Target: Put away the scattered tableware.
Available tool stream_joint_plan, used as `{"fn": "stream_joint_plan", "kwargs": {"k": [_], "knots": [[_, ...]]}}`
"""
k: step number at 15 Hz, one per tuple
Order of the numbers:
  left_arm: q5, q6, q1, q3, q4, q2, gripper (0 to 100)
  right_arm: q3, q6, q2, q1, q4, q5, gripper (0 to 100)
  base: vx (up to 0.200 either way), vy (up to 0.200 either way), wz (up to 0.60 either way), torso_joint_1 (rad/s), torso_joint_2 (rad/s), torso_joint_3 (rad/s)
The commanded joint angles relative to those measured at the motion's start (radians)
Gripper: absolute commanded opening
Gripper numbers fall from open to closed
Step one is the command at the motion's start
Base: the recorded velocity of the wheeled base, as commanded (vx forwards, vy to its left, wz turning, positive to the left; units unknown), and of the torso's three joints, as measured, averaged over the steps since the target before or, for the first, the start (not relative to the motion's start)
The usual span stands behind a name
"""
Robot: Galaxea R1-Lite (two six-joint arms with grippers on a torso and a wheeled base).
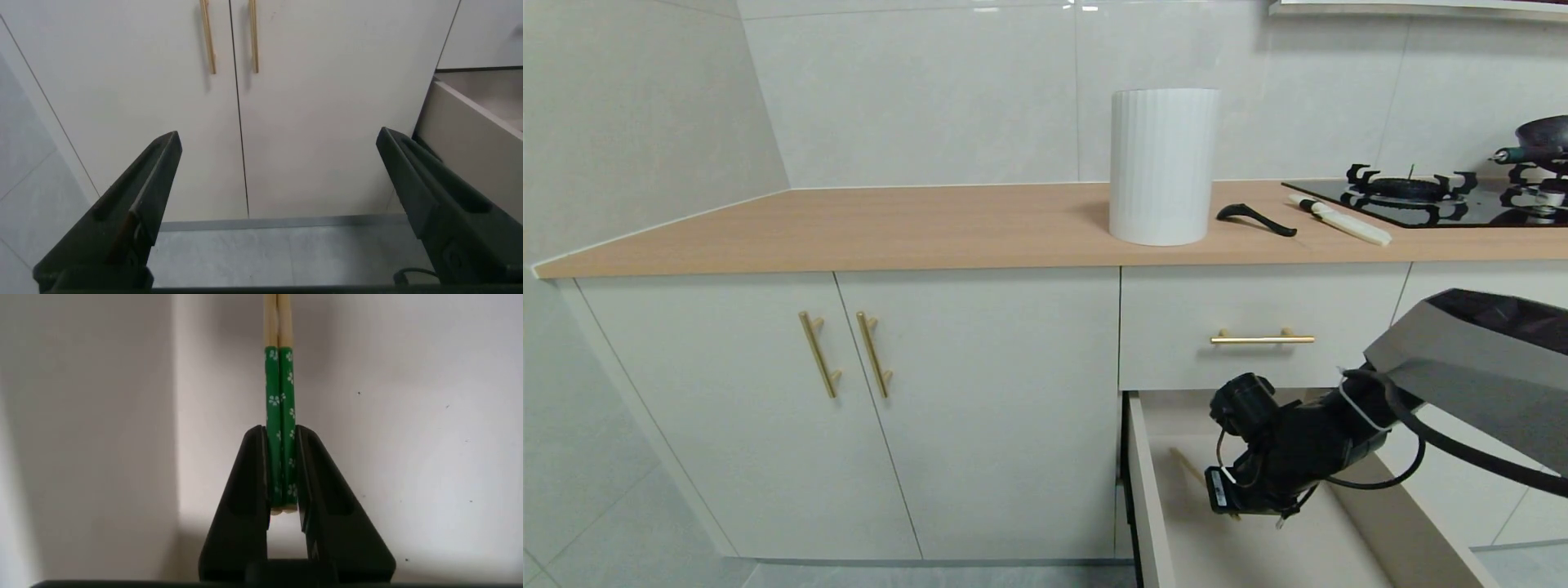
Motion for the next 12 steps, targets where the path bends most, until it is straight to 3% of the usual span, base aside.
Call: {"fn": "stream_joint_plan", "kwargs": {"k": [1, 5, 12], "knots": [[0.000, 0.000, 0.000, 0.000, 0.000, 0.000, 100, 0.004, 0.001, 0.037, 0.026, 0.004, -0.009, 0, 0.000, 0.000, 0.00, 0.000, 0.00, 0.000], [0.000, 0.000, 0.000, 0.000, 0.000, 0.000, 100, 0.013, 0.003, 0.055, 0.056, 0.006, -0.083, 0, 0.000, 0.000, 0.00, 0.000, 0.00, 0.000], [0.000, 0.000, 0.000, 0.000, 0.000, 0.000, 100, 0.008, 0.021, 0.057, 0.056, 0.004, -0.086, 0, 0.000, 0.000, 0.00, 0.000, 0.00, 0.000]]}}
